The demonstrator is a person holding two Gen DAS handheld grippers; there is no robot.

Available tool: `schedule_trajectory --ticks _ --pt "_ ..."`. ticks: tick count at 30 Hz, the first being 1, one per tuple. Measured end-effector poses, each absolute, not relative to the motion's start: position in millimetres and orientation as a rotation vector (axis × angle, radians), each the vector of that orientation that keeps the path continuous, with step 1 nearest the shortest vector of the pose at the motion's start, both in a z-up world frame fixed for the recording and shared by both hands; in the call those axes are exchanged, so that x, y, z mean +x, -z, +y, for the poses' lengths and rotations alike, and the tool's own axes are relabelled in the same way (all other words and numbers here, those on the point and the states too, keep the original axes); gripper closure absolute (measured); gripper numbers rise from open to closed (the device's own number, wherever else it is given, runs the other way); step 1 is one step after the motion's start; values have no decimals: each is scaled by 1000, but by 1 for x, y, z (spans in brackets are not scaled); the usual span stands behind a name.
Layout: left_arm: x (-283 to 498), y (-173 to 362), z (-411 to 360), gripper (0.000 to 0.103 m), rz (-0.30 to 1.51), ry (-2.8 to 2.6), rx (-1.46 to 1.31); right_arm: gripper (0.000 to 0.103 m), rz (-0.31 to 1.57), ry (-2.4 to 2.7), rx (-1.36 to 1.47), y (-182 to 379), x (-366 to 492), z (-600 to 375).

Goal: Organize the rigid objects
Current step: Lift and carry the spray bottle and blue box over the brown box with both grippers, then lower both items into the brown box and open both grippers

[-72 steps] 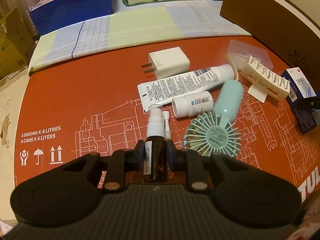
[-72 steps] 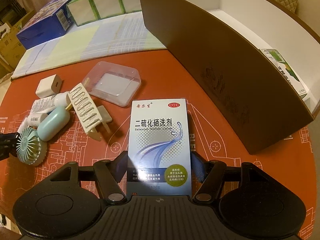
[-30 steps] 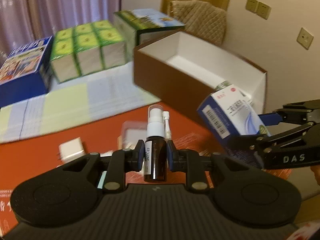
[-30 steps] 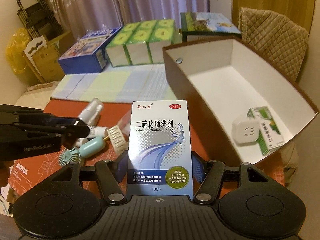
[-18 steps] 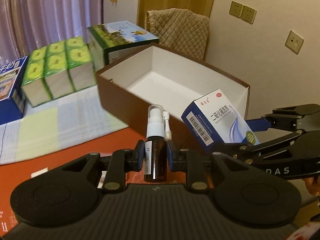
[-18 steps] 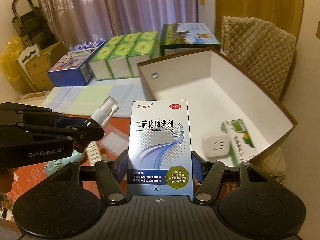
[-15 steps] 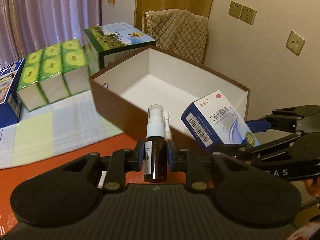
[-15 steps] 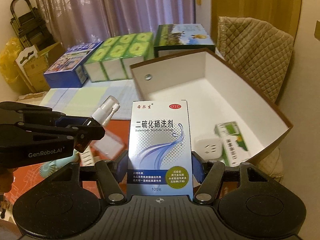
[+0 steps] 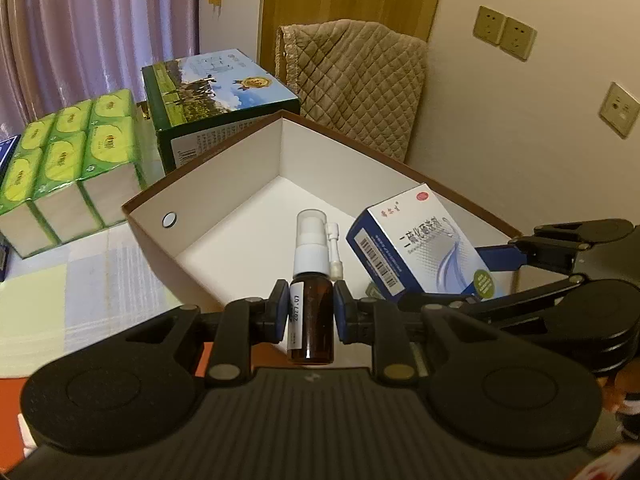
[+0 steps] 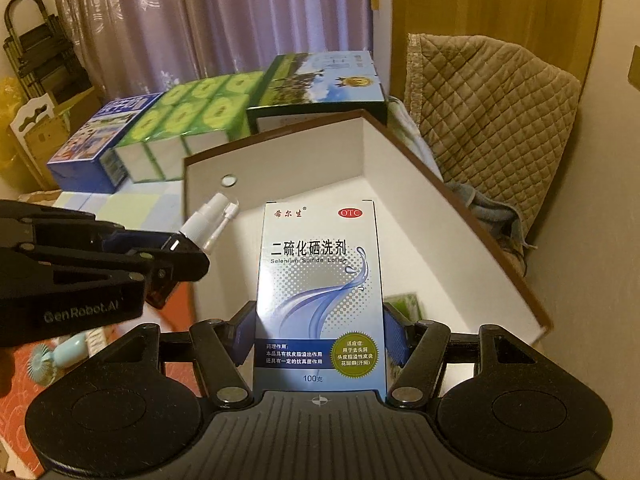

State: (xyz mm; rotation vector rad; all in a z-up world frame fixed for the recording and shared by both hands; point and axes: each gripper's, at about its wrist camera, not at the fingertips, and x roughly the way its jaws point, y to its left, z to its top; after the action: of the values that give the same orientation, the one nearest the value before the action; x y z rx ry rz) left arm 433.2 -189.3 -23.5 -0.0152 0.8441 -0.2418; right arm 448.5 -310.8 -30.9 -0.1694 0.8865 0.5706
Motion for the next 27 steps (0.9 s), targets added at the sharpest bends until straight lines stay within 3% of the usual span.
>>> schedule_trajectory --ticks 21,27 --pt "513 72 -181 84 983 157 -76 43 993 -551 -94 72 537 -297" --pt "516 75 -176 73 991 147 -72 43 1011 -543 -73 78 543 -296"
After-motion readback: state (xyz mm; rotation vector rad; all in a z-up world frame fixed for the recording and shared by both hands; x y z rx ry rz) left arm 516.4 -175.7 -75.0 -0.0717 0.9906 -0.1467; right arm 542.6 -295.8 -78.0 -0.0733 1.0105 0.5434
